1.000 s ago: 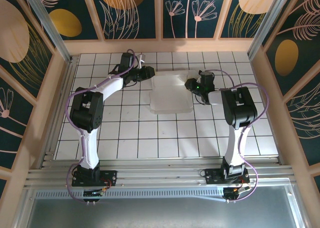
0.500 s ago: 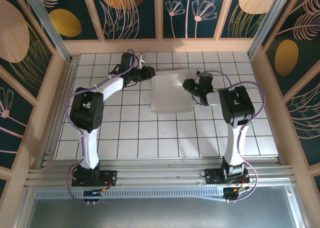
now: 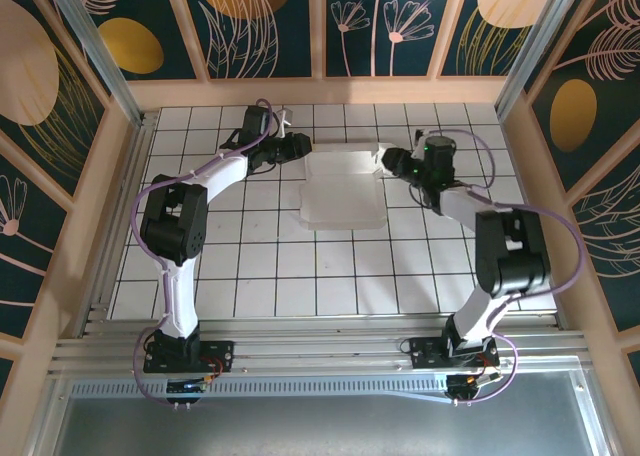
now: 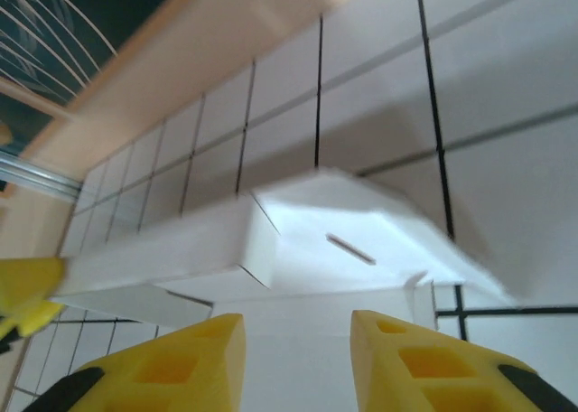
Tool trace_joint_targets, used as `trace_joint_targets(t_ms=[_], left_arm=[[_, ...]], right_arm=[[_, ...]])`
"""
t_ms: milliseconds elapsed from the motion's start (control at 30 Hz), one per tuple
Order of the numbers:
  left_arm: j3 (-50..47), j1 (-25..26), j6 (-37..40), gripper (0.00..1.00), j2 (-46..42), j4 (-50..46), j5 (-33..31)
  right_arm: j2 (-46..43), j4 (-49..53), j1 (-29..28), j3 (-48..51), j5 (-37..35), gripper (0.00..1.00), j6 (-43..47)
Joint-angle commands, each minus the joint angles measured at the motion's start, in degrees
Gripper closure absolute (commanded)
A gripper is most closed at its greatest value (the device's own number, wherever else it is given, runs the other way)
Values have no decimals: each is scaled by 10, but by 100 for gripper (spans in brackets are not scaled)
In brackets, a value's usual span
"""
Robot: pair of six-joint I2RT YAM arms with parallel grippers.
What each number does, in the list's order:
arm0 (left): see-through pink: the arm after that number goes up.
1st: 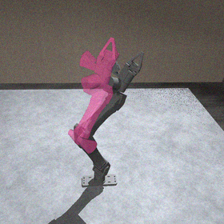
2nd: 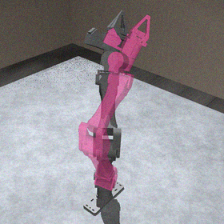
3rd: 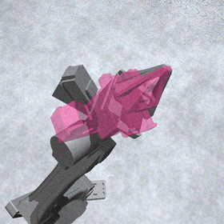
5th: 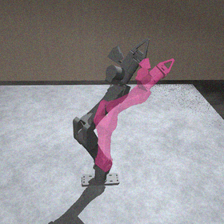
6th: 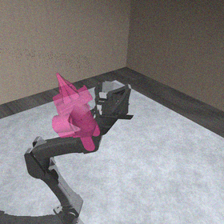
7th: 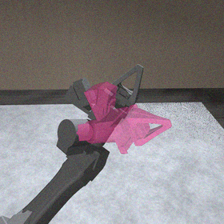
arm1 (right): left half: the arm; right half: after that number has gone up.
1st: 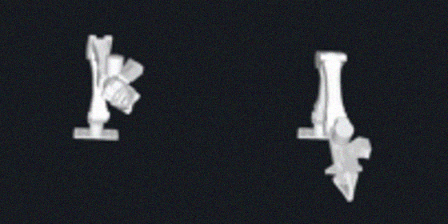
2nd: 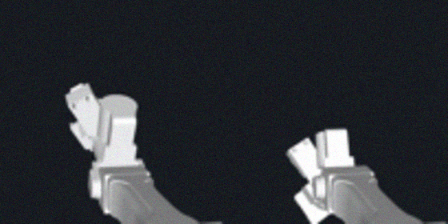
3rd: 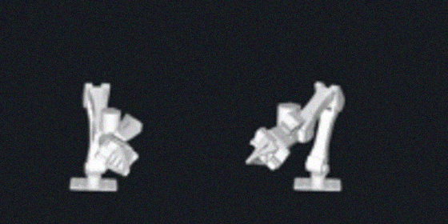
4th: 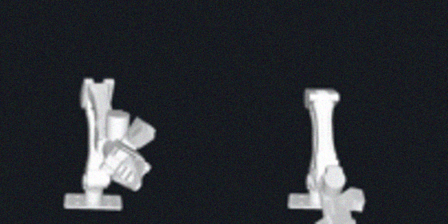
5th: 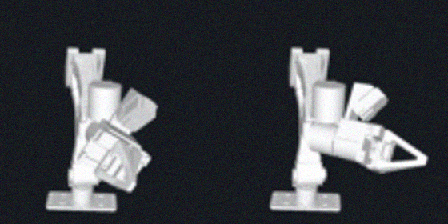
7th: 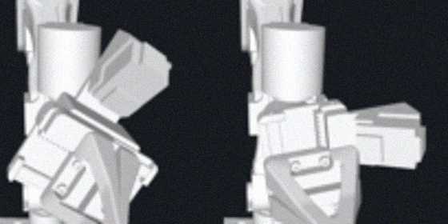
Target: Fold the paper box
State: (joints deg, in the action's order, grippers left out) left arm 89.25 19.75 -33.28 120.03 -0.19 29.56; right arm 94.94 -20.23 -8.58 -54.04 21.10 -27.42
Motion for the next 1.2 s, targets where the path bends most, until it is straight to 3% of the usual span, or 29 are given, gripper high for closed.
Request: trace_joint_targets(t_ms=[0,200,467,600,767,1000,1167], left_arm=[[1,6,7,66,-3,-25,4],[-1,6,6,66,-6,-23,3],[-1,7,5,66,-8,-25,2],[0,6,5,66,-9,-25,2],[-1,6,7,66,-6,-28,2],[-10,7,8,66,-12,-27,5],[-10,12,8,66,-12,-29,8]], right_arm=[[-41,77,21,-18,11,57,94],[48,251,55,-169,86,41,296],[162,358,55,-280,131,40,418],[171,319,51,-263,127,41,411],[186,257,44,-250,73,52,385],[208,279,23,-262,51,73,337],[192,294,-2,-242,34,76,249]])
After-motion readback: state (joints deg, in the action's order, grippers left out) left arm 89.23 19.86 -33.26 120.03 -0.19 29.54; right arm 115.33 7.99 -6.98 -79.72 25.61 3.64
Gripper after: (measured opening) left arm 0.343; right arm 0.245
